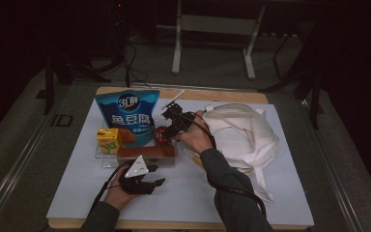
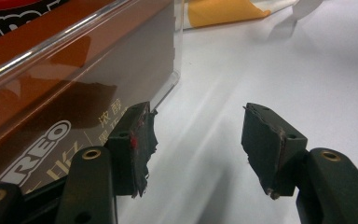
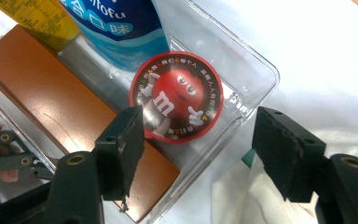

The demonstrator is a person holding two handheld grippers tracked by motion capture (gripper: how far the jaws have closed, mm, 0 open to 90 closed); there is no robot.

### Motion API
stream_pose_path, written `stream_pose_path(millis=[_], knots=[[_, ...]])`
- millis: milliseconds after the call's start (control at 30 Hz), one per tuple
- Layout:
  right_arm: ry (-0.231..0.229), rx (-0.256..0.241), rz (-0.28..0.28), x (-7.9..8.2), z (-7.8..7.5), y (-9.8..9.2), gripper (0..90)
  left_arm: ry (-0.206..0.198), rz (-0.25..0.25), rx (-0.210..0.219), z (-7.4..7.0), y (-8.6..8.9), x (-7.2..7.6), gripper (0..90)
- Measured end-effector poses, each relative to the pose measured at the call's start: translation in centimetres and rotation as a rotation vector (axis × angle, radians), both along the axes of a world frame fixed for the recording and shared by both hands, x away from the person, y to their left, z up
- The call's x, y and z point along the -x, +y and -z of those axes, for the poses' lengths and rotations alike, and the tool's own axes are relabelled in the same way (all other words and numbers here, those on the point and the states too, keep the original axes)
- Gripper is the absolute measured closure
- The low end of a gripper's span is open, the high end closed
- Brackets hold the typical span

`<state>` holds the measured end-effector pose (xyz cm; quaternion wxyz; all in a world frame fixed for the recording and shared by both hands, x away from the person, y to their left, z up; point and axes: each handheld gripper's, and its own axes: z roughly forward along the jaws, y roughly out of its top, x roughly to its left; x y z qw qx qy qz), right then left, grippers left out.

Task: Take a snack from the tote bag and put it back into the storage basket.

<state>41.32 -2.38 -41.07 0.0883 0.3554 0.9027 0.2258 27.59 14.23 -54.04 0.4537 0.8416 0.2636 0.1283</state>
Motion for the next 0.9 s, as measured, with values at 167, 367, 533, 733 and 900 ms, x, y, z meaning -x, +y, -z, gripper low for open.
stream_pose_path(millis=[167, 367, 533, 733, 900], knots=[[-0.005, -0.012, 0.002, -0.1, -0.4, -0.6, 37.6, 0.0, -0.001, 0.0, 0.0, 0.0, 0.0, 43.2], [-0.02, -0.03, 0.001, 0.0, -1.0, -1.7, 43.0, 0.003, -0.001, 0.002, 0.0, 0.0, 0.0, 43.2], [-0.03, -0.05, 0.005, 0.1, -1.3, -2.6, 44.5, 0.003, -0.002, 0.003, 0.0, 0.0, 0.0, 43.2], [-0.029, -0.059, 0.003, 0.2, -1.3, -3.8, 44.7, 0.003, -0.003, 0.003, 0.0, 0.0, 0.0, 43.2], [-0.029, -0.056, 0.013, 0.2, -1.2, -4.9, 44.7, 0.004, -0.002, 0.004, 0.0, 0.0, 0.0, 43.2]])
